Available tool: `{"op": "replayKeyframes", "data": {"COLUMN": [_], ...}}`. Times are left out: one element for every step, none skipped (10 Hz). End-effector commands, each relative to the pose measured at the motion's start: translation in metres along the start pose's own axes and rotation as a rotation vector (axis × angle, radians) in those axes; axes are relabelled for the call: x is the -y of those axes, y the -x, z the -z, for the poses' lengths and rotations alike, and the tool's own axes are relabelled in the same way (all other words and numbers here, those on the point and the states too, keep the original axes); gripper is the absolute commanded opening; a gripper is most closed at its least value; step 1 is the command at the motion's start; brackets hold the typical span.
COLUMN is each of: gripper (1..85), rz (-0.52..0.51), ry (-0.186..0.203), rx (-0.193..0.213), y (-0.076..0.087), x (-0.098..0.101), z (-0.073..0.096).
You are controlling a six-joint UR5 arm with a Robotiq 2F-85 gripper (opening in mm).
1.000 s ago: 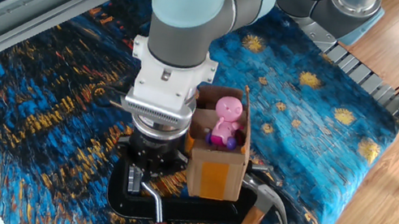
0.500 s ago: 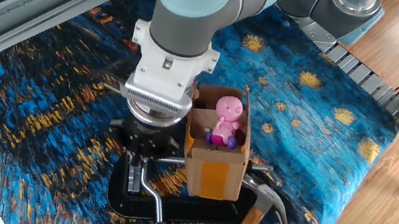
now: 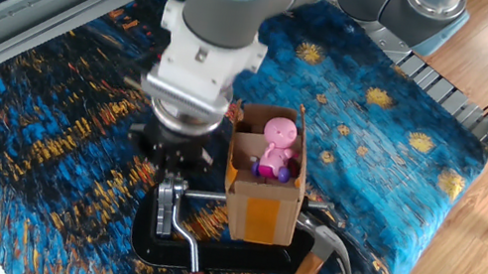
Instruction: Push down the lever
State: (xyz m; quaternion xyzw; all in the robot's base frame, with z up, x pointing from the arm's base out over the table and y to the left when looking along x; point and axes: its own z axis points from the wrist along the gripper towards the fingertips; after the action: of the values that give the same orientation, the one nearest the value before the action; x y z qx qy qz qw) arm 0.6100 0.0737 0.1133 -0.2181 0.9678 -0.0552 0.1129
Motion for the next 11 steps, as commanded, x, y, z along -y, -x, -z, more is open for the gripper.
{"op": "replayKeyframes", "data": {"gripper": [1.7, 1.7, 2.3, 6.0, 5.0, 3.3, 1.7, 1.7, 1.7, 2.7, 3.3], "rz": [-0.093, -0.103, -0.12, -0.221, -0.315, -0.484, -0.557, -0.534, -0.498, -0.466, -0.452], "ry": [0.036, 0.044, 0.082, 0.13, 0.041, 0.021, 0.015, -0.03, -0.01, 0.047, 0.083], "rx": [-0.088, -0.1, -0.056, -0.041, -0.103, -0.152, -0.173, -0.183, -0.197, -0.196, -0.185], "y": [-0.039, -0.05, -0.044, -0.038, -0.055, -0.067, -0.072, -0.078, -0.079, -0.074, -0.071], "x": [-0.003, -0.001, -0.007, -0.019, 0.001, 0.001, 0.0, 0.011, 0.015, 0.027, 0.042], "z": [0.024, 0.028, 0.027, 0.028, 0.027, 0.029, 0.029, 0.03, 0.033, 0.041, 0.049]}}
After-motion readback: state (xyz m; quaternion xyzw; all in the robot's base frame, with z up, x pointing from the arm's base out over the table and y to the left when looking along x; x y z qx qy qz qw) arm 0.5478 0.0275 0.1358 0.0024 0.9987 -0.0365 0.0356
